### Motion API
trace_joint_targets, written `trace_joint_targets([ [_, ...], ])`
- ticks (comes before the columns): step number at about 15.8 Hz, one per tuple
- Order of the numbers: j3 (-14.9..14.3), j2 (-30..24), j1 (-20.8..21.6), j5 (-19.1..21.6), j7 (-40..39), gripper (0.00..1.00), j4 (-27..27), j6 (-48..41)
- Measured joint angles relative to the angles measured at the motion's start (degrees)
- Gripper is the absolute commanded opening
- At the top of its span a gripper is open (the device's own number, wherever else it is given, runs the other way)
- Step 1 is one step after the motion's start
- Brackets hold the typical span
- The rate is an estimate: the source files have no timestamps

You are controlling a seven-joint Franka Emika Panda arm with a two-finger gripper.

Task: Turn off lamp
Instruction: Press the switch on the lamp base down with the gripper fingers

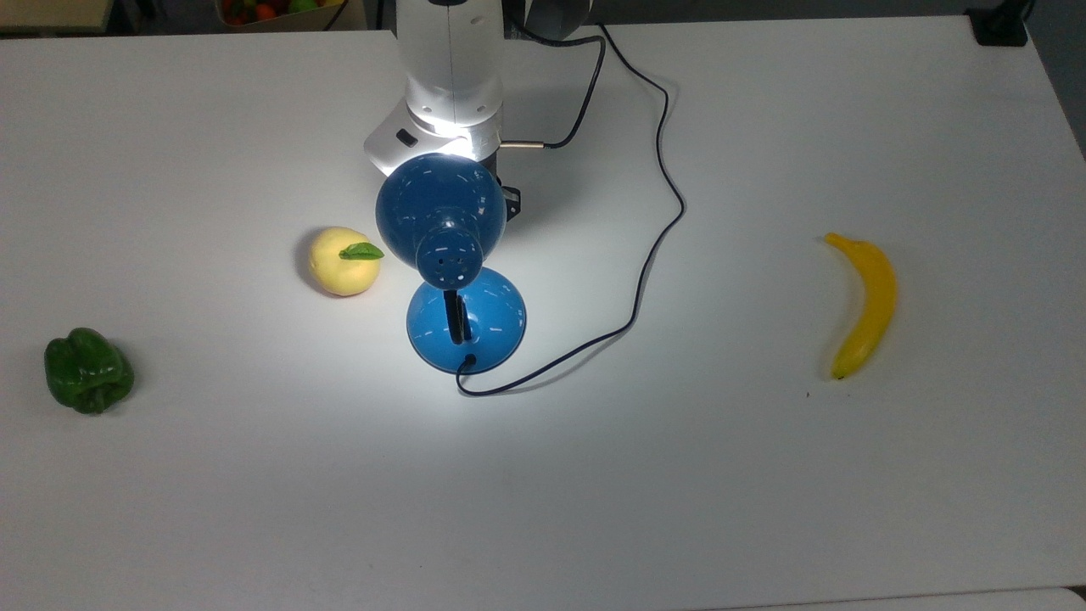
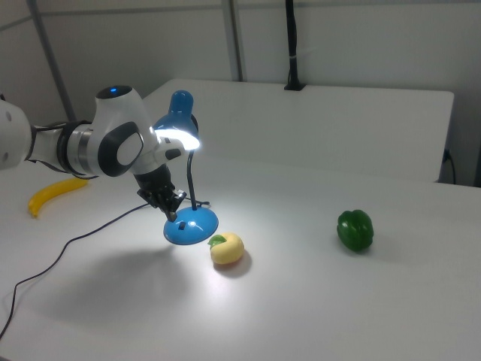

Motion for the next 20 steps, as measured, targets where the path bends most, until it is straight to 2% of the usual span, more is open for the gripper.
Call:
trace_joint_targets([
  [20,-0.01,2.43,-0.38,-1.87,0.0,0.0,-0.54,3.79],
])
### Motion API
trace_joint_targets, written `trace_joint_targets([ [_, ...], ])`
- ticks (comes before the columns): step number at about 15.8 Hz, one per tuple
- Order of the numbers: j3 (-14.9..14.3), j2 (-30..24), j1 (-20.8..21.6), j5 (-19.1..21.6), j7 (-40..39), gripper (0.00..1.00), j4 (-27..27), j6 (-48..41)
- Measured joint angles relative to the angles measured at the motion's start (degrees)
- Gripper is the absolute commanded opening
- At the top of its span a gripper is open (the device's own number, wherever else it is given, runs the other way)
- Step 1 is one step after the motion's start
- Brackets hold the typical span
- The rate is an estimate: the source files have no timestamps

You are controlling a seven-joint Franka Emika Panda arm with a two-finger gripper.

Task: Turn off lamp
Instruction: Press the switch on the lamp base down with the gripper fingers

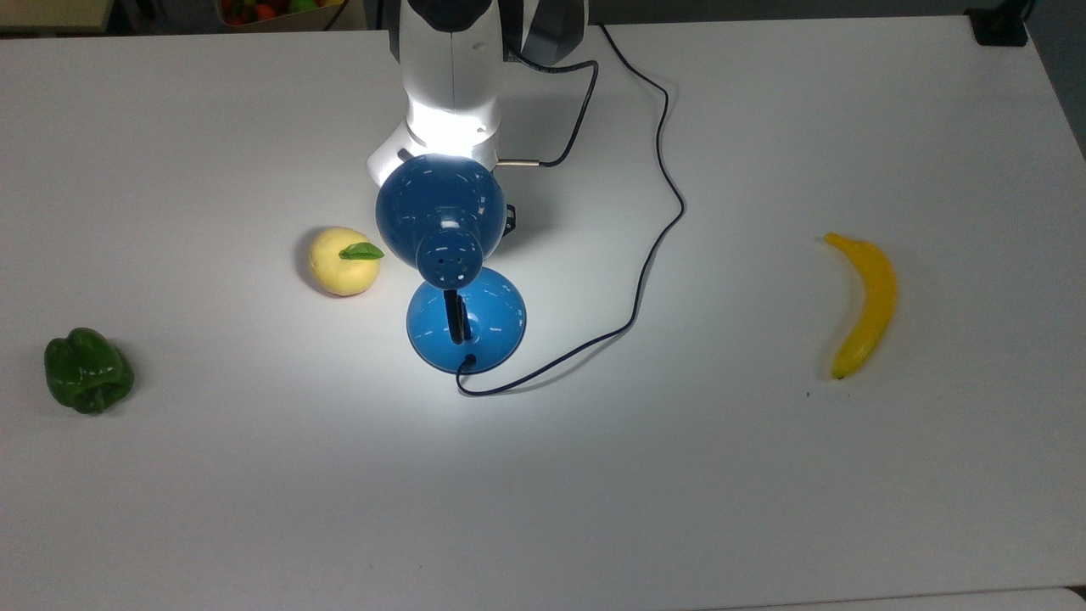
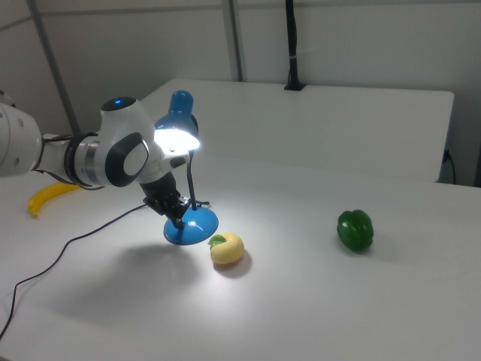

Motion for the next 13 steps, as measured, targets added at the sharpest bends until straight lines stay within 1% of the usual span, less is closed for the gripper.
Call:
trace_joint_targets([
  [4,0.0,0.22,-0.03,-0.01,0.0,0.0,0.0,1.76],
  [13,0.0,0.77,-0.03,-0.02,0.0,0.0,-0.01,2.01],
])
